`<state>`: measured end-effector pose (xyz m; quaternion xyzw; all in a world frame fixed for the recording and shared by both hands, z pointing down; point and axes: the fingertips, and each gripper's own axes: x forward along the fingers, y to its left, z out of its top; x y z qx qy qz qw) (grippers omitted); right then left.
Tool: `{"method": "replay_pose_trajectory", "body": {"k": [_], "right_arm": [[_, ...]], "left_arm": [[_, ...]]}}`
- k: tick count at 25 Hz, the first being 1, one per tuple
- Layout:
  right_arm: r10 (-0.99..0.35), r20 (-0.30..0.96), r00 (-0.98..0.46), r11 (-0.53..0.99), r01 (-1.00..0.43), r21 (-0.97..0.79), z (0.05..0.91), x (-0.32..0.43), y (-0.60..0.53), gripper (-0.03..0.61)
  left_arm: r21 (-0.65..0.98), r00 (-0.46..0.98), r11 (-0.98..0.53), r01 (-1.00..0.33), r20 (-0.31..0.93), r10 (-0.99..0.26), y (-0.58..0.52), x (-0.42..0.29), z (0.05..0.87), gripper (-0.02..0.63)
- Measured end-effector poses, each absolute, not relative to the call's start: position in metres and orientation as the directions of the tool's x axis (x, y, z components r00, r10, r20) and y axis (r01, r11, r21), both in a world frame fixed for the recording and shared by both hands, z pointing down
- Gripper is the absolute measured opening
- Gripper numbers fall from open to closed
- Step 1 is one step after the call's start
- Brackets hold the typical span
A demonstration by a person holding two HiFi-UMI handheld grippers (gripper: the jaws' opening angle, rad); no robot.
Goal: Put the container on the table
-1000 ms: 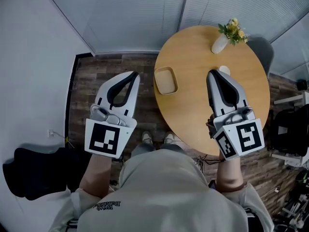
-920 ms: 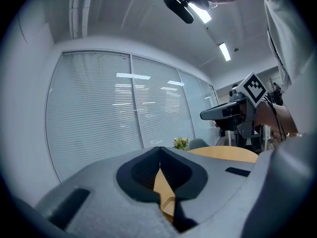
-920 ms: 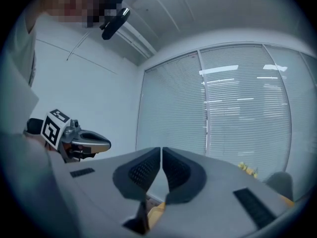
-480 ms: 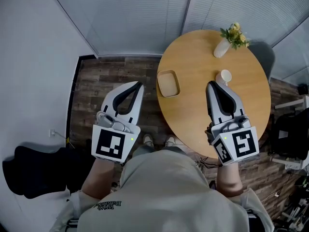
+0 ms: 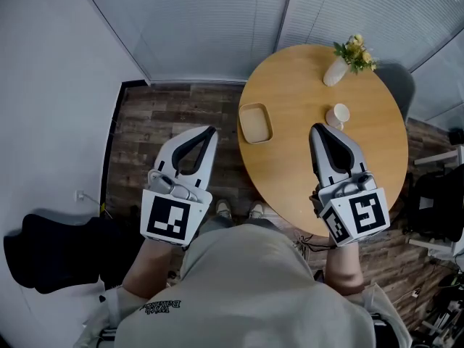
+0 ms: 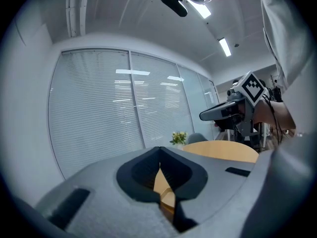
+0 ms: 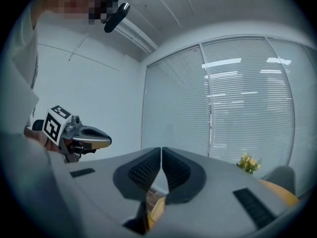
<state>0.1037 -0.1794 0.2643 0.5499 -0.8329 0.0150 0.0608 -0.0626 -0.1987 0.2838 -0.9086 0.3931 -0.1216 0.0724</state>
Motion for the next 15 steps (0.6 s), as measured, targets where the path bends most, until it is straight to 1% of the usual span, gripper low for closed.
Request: {"method": "replay_pose_trajectory", "body": {"k": [8,10,15], "right_arm": [[-0.926,0.114,-0.361,0.368,-0.928,0.052,0.262,0.113,-0.181,0.034],[-0.925,0.115,-0.363,0.371,-0.927,0.052,0.262,0.112,-0.18,0.034],[-0.92,0.119,-0.373,0.381,-0.923,0.051,0.263,0.109,-0.181,0.034]], "left_arm": [[-0.258,0.666,-0.698,-0.668,0.21,-0.716,-0.197,-0.06,0.296,0.021],[-0.273,0.67,-0.7,-0.659,0.21,-0.712,-0.197,-0.061,0.297,0.021],[-0.248,0.667,-0.696,-0.674,0.202,-0.717,-0.194,-0.06,0.293,0.021]]}}
